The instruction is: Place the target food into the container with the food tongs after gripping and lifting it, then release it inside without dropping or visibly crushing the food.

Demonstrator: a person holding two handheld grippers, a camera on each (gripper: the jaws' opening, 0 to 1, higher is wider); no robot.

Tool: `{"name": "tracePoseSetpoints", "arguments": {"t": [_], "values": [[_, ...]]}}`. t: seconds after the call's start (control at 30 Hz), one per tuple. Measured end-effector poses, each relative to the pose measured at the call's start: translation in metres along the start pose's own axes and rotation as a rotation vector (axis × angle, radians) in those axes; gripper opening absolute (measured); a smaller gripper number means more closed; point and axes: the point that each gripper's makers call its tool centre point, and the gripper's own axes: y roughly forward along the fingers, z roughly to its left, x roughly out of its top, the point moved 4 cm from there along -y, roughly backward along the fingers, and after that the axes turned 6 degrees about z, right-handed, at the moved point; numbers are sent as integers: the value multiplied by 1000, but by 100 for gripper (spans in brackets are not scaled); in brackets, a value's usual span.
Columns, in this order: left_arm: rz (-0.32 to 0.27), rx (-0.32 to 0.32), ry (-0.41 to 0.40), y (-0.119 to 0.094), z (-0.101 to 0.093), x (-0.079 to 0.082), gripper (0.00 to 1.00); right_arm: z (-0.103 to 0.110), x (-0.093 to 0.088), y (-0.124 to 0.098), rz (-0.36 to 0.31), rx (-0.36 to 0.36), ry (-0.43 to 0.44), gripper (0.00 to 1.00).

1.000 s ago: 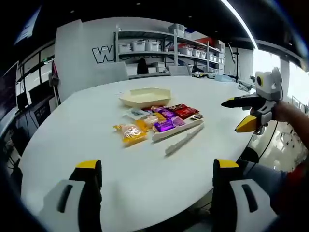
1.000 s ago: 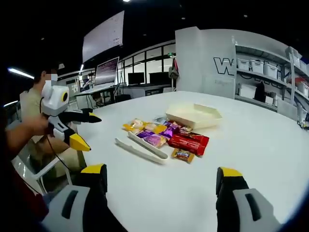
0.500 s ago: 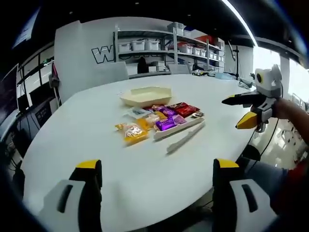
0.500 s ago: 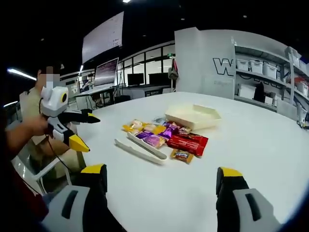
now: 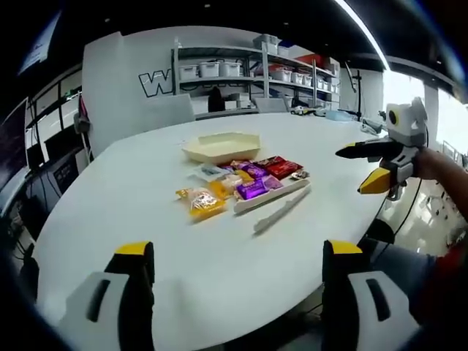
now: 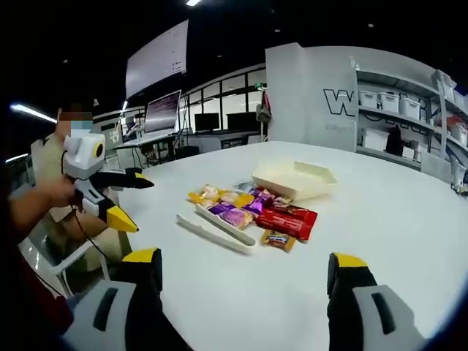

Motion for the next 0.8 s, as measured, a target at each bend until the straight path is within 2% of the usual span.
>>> {"name": "tracePoseSetpoints", "arguments": {"t": [0.8], "values": [[10, -4, -7, 3, 0, -7, 93, 0, -5, 0, 8, -4, -6, 91]]}}
